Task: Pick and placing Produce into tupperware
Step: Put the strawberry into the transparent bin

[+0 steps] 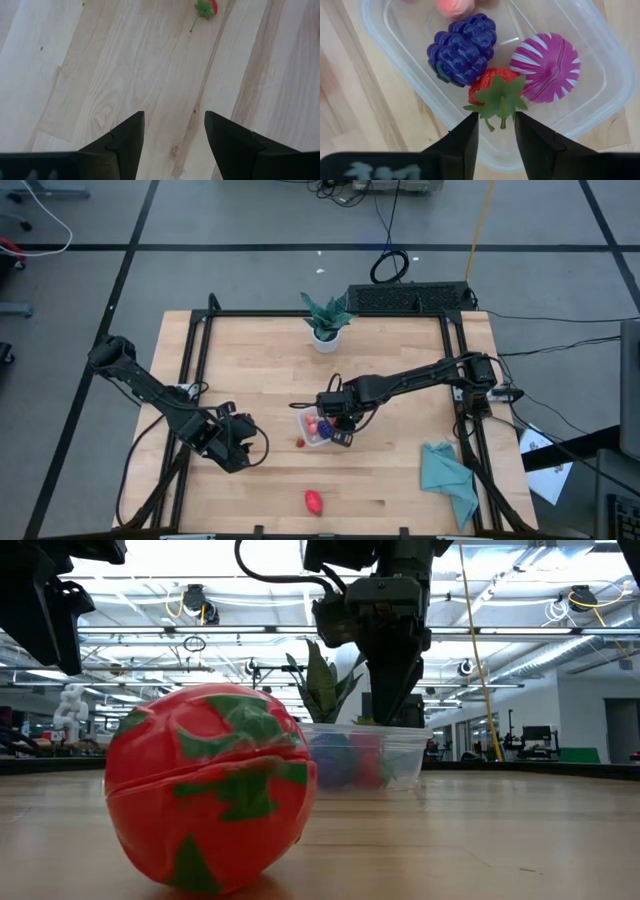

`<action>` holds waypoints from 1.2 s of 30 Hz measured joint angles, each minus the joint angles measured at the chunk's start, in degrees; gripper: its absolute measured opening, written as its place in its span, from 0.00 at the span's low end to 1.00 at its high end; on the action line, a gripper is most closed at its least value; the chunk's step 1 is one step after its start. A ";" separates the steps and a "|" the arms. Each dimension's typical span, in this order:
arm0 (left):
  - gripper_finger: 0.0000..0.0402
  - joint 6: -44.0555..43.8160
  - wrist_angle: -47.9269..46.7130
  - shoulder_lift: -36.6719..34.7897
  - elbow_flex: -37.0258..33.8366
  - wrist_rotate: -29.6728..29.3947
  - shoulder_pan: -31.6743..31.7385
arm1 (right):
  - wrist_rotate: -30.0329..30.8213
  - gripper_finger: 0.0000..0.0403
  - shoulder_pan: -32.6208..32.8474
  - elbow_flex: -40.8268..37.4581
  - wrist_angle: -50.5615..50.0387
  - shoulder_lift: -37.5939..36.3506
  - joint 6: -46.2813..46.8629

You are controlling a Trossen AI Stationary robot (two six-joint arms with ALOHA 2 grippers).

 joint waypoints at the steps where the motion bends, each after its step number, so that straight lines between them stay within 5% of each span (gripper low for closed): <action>1: 0.53 0.01 0.00 0.00 0.00 0.00 0.02 | -0.09 0.30 0.00 0.00 -0.02 -0.01 0.00; 17: 0.53 0.01 0.34 0.00 0.00 -0.26 -0.03 | -1.19 0.30 3.15 0.00 -0.45 -9.94 7.63; 22: 0.53 0.51 3.17 0.91 0.00 -0.33 -0.05 | 3.47 0.30 8.35 0.00 -0.86 -12.09 10.82; 36: 0.53 17.88 23.13 13.14 0.00 -3.65 2.16 | 12.49 0.30 18.73 -0.09 -1.27 -12.28 16.78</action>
